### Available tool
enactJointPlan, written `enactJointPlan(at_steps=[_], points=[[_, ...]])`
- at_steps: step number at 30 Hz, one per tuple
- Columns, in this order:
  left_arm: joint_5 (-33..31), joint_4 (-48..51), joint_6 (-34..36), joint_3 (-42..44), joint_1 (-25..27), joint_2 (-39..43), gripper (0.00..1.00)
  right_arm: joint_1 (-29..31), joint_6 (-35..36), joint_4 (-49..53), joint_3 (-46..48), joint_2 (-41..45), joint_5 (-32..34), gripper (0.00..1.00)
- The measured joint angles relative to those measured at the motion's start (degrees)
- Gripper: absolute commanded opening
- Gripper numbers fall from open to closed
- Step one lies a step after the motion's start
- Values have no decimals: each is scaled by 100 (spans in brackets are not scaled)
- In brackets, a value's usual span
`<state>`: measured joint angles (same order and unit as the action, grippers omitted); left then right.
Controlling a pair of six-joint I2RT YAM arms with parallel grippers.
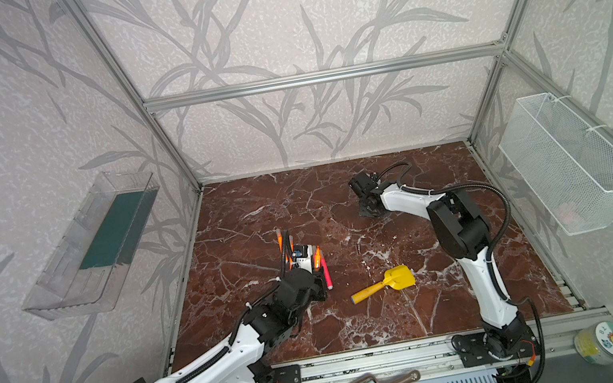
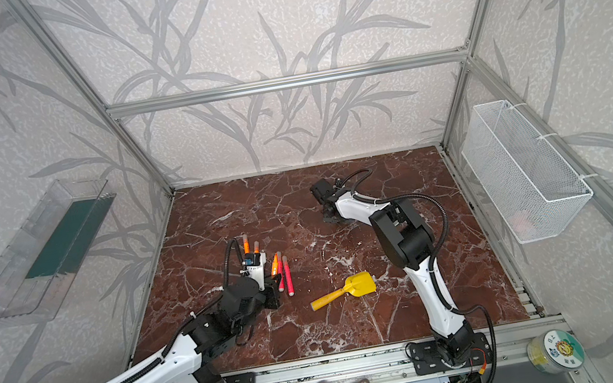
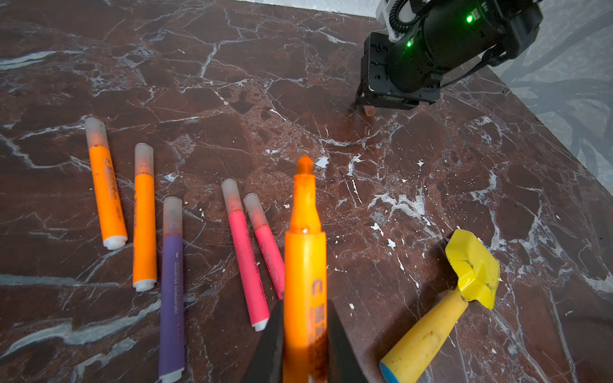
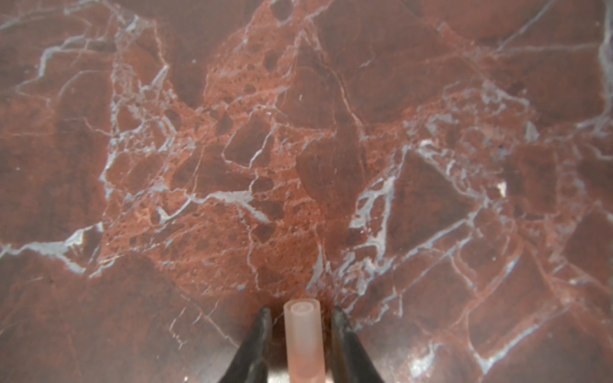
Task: Insert the pens into the pen caps
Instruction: 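Lower the right gripper onto the pale cap and grasp it upright, then carry the pale cap with the right gripper above the orange marker tip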
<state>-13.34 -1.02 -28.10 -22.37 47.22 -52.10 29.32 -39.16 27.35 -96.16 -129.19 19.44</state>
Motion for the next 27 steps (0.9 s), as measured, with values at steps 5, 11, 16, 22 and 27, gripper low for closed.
enactJointPlan(at_steps=[5, 11, 16, 22, 27], points=[[31, 11, 0, 4, 0, 0, 0, -17, 9, 0, -9, 0, -44, 22], [136, 11, 2, 4, 0, 0, 0, -22, 31, 4, -9, 0, -63, 14], [177, 13, 2, 4, 0, 0, 0, -24, 37, -2, 37, 46, -111, 11], [306, 13, 2, 4, 0, 0, 0, -28, 48, -7, 621, 551, -304, 8], [577, -46, 2, 4, 0, 0, 0, -2, 2, -234, 1593, 1670, -546, 7]])
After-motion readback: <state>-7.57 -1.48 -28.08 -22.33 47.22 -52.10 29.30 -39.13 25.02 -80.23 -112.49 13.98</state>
